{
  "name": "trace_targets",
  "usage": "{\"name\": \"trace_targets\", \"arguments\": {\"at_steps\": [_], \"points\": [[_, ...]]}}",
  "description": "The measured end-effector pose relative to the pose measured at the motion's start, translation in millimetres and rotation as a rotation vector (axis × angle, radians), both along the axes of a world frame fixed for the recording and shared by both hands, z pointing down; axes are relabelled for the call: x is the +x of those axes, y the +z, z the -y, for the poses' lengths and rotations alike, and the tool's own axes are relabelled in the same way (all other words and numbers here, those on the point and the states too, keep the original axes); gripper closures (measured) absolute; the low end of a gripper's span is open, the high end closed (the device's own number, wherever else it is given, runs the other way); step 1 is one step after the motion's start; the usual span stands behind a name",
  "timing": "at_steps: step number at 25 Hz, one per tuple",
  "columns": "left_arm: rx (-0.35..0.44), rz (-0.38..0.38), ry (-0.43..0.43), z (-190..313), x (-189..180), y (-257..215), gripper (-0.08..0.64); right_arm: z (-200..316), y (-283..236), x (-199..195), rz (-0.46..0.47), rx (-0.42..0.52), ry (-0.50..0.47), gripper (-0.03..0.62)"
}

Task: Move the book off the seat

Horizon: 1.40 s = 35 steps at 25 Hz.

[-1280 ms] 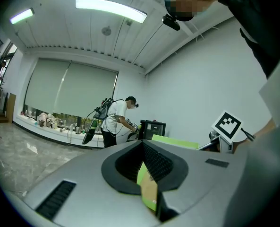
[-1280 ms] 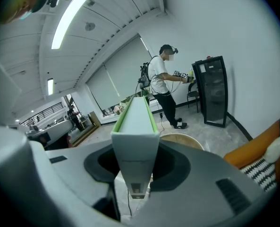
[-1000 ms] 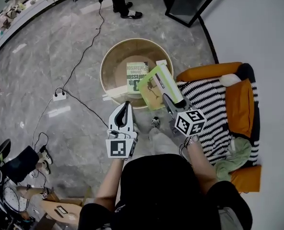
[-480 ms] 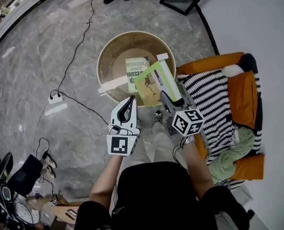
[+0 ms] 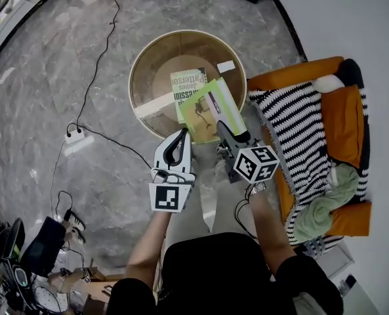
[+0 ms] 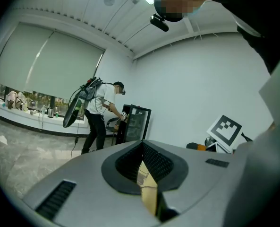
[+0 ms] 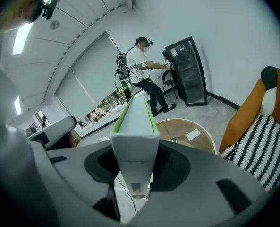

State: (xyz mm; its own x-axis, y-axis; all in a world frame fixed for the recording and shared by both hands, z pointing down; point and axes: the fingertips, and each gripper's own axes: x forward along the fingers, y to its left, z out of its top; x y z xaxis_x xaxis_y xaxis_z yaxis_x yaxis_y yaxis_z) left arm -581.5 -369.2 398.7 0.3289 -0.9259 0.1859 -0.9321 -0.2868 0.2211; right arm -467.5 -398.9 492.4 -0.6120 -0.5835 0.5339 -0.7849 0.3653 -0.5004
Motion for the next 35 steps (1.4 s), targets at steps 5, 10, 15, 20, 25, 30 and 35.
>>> {"name": "trace_targets", "arguments": {"at_steps": [5,10,15,20,25,30,35], "points": [[-0.027,-0.004,0.008,8,2,29,0.549,2,35,2,-0.010,-0.030,0.009,0.443],[-0.042,-0.009,0.035,20,8,52,0.549,14,60,4,-0.002,-0.049,0.033,0.443],[-0.053,-0.013,0.053,31,14,77,0.549,26,90,4,0.022,-0.085,0.051,0.443],[-0.061,-0.013,0.058,42,16,94,0.549,39,117,7,0.056,-0.122,0.082,0.443],[-0.050,-0.023,0.033,55,13,114,0.549,52,147,2,0.081,-0.143,0.077,0.443],[-0.071,-0.023,0.025,65,8,144,0.549,60,177,-5,0.111,-0.182,0.075,0.443],[-0.065,-0.038,-0.004,85,-1,171,0.549,78,210,-15,0.168,-0.209,0.059,0.443]]}}
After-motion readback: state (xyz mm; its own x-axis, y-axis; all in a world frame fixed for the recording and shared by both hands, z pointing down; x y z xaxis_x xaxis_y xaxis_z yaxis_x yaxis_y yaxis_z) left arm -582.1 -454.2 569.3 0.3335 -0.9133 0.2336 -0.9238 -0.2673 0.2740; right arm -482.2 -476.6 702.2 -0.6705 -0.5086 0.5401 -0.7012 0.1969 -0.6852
